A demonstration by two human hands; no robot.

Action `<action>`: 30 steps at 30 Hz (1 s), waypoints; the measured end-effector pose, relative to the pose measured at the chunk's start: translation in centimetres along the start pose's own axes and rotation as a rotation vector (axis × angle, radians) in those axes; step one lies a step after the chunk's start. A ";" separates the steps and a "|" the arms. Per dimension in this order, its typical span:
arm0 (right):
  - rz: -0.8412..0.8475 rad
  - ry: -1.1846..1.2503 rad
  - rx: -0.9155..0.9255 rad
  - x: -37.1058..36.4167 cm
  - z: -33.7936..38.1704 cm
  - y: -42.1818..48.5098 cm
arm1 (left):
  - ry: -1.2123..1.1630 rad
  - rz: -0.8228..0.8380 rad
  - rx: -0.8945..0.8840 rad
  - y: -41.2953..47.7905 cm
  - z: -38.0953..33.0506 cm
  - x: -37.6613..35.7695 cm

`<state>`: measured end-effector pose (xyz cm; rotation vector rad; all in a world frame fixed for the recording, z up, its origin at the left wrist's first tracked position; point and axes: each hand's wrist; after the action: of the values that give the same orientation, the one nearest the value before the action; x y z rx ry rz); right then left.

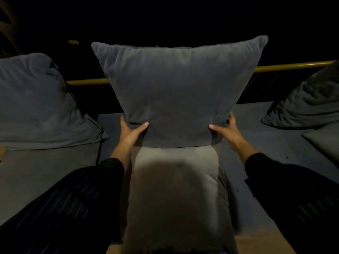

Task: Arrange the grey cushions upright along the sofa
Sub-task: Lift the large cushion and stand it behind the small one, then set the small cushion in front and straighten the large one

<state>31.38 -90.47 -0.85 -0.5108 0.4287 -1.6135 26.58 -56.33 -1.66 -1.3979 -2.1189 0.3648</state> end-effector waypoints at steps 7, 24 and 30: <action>0.060 -0.053 0.018 -1.3 0.5 0.9 | -0.015 -0.071 -0.014 -0.1 -1.3 -2.5; -0.310 -0.514 -0.120 29.1 1.2 -8.5 | 0.784 0.634 -0.245 -18.7 -9.1 -31.7; -0.811 -0.250 -0.018 49.3 3.0 -4.0 | 0.792 0.673 -0.359 -23.3 -13.9 -50.3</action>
<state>26.10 -139.04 7.61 -0.9677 0.0299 -2.2762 32.03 -112.75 5.90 -2.0128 -1.0703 -0.3132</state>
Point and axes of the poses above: each hand's wrist, its own y-axis towards the middle knuckle, its own x-axis out of the back of the hand, z = x × y, and after that the axes turned 7 degrees about y, right-handed
